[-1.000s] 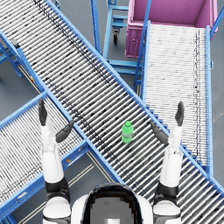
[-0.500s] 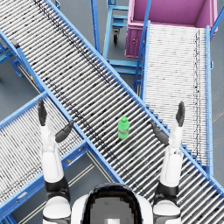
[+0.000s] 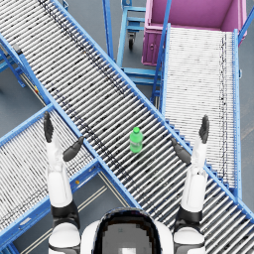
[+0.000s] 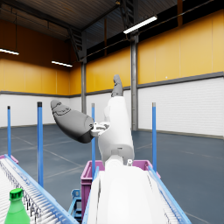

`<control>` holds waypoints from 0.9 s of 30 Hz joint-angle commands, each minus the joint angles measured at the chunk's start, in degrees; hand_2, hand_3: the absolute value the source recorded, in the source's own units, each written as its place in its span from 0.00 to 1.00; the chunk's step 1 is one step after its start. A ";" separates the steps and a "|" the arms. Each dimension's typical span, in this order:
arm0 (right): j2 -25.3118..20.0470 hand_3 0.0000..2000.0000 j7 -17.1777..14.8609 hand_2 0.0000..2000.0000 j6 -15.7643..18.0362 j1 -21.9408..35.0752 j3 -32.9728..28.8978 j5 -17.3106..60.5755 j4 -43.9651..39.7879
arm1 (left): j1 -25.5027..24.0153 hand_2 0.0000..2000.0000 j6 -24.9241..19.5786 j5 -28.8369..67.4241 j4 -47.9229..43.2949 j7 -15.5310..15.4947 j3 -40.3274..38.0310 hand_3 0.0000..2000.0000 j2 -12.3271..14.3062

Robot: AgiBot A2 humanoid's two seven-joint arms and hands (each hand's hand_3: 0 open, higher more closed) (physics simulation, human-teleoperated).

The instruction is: Pick up the oil and place it on the left assembly line, put the cola on the right, and keep Sprite still

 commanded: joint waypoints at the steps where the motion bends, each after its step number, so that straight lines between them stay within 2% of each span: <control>1: 0.00 0.00 0.00 0.00 0.00 -0.01 0.00 0.00 0.00 | 0.00 0.00 0.00 0.00 0.01 0.00 0.00 0.00 0.00; 16: 0.07 0.00 0.00 0.00 0.00 0.49 -0.46 0.00 0.43 | 1.60 0.00 0.00 0.00 -0.92 0.00 0.07 0.00 -0.28; 27: 0.10 0.00 -0.07 0.00 0.07 0.42 -0.03 -0.28 -0.14 | -0.05 0.00 0.07 -0.31 -0.36 0.07 0.65 0.00 0.02</control>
